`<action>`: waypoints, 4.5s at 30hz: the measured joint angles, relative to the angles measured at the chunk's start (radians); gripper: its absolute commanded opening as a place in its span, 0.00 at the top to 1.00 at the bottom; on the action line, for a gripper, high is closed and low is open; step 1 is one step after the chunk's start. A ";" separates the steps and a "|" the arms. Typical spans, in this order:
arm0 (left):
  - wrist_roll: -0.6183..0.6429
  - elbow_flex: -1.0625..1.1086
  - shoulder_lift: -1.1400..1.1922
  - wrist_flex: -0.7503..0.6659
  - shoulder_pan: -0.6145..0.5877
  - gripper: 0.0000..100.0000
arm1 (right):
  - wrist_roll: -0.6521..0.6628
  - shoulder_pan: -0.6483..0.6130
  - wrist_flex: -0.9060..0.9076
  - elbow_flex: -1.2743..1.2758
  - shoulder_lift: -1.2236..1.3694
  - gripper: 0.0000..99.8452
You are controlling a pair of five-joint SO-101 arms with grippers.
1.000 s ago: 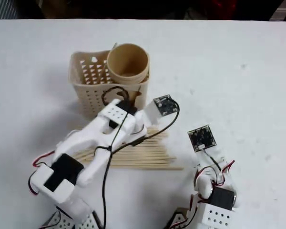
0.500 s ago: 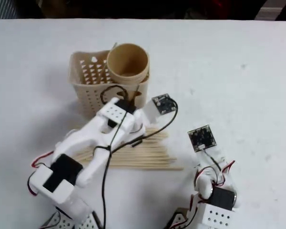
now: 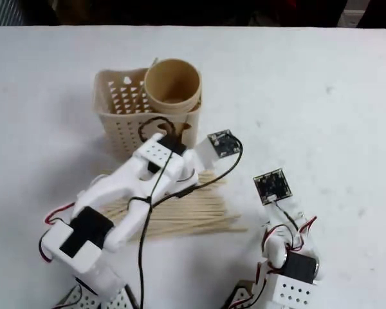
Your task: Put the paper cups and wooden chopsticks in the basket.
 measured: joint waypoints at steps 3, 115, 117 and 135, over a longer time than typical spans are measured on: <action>0.000 0.000 0.000 0.000 0.000 0.98 | 0.000 0.000 0.000 0.000 0.000 0.97; 0.219 -0.086 -1.026 -0.055 -0.256 0.98 | 0.000 0.000 0.000 0.000 0.000 0.97; 0.259 -0.054 -1.026 -0.186 -0.295 0.98 | 0.000 0.000 0.000 0.000 0.000 0.97; 0.457 0.183 -0.829 -0.753 -0.456 0.98 | 0.000 0.000 0.000 0.000 0.000 0.97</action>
